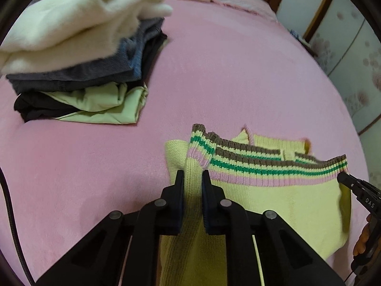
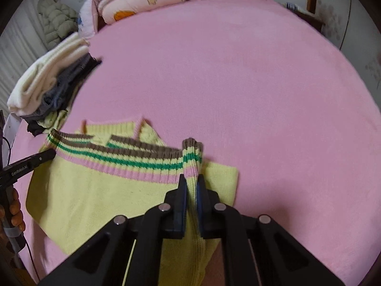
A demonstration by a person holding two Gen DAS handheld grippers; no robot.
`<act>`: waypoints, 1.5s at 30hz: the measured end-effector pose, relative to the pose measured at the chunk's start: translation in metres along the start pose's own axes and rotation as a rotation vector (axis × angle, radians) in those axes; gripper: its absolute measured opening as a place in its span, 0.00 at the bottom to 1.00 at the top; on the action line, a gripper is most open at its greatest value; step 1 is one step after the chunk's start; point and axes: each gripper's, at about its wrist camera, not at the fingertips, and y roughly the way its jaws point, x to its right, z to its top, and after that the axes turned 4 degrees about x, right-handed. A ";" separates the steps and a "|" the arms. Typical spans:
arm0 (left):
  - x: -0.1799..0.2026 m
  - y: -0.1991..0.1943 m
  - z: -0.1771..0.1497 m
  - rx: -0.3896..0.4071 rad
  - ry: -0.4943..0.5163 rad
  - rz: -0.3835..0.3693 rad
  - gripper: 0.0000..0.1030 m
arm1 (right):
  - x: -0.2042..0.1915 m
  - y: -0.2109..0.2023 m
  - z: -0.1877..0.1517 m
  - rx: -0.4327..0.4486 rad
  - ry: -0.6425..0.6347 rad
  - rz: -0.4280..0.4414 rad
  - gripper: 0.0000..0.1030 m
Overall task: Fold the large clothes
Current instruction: 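Grasp the hem ribbing with both grippers and fold it up toward the collar, then open both grippers and lay the folded hem flat on the cardigan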
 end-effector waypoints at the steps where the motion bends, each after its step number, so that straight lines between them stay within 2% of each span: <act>1: -0.002 -0.001 -0.002 0.009 -0.007 0.001 0.10 | -0.001 -0.005 0.002 0.023 -0.004 0.003 0.06; 4: -0.010 0.006 -0.009 0.005 -0.032 0.010 0.10 | -0.002 0.001 0.004 0.030 -0.022 -0.014 0.06; 8: -0.018 0.017 -0.012 -0.003 -0.087 0.009 0.17 | 0.006 0.027 -0.006 -0.058 -0.008 -0.035 0.07; 9: -0.018 0.017 -0.013 -0.003 -0.102 0.006 0.21 | 0.006 0.026 -0.007 -0.052 -0.001 -0.036 0.08; 10: -0.019 0.016 -0.013 -0.006 -0.113 0.015 0.34 | 0.005 0.022 -0.007 -0.044 0.005 -0.041 0.09; 12: -0.024 0.012 -0.015 -0.011 -0.119 0.055 0.53 | 0.004 0.013 -0.007 -0.039 0.020 -0.056 0.15; 13: -0.025 0.010 -0.014 -0.017 -0.120 0.066 0.57 | 0.003 0.007 -0.008 -0.028 0.026 -0.062 0.16; 16: -0.026 -0.003 -0.013 -0.032 -0.114 0.069 0.58 | -0.001 -0.011 -0.012 -0.012 0.027 -0.078 0.17; 19: -0.018 -0.026 -0.015 -0.006 -0.078 0.082 0.58 | -0.007 -0.035 -0.017 0.014 0.034 -0.071 0.17; 23: -0.004 -0.064 -0.027 0.035 -0.034 0.064 0.60 | -0.022 -0.071 -0.032 0.053 0.030 -0.051 0.17; 30: 0.012 -0.119 -0.057 0.050 -0.021 -0.005 0.65 | -0.057 -0.105 -0.061 0.051 0.013 -0.008 0.17; 35: 0.028 -0.141 -0.067 0.073 0.004 -0.012 0.67 | -0.073 -0.120 -0.078 0.052 0.025 0.006 0.17; 37: 0.029 -0.148 -0.070 0.081 -0.007 -0.022 0.74 | -0.078 -0.125 -0.081 0.057 0.032 0.016 0.17; 40: 0.029 -0.158 -0.074 0.087 -0.016 -0.034 0.78 | -0.087 -0.135 -0.085 0.070 0.044 0.029 0.17; 45: 0.029 -0.171 -0.076 0.100 -0.021 -0.036 0.80 | -0.103 -0.151 -0.090 0.096 0.046 0.038 0.17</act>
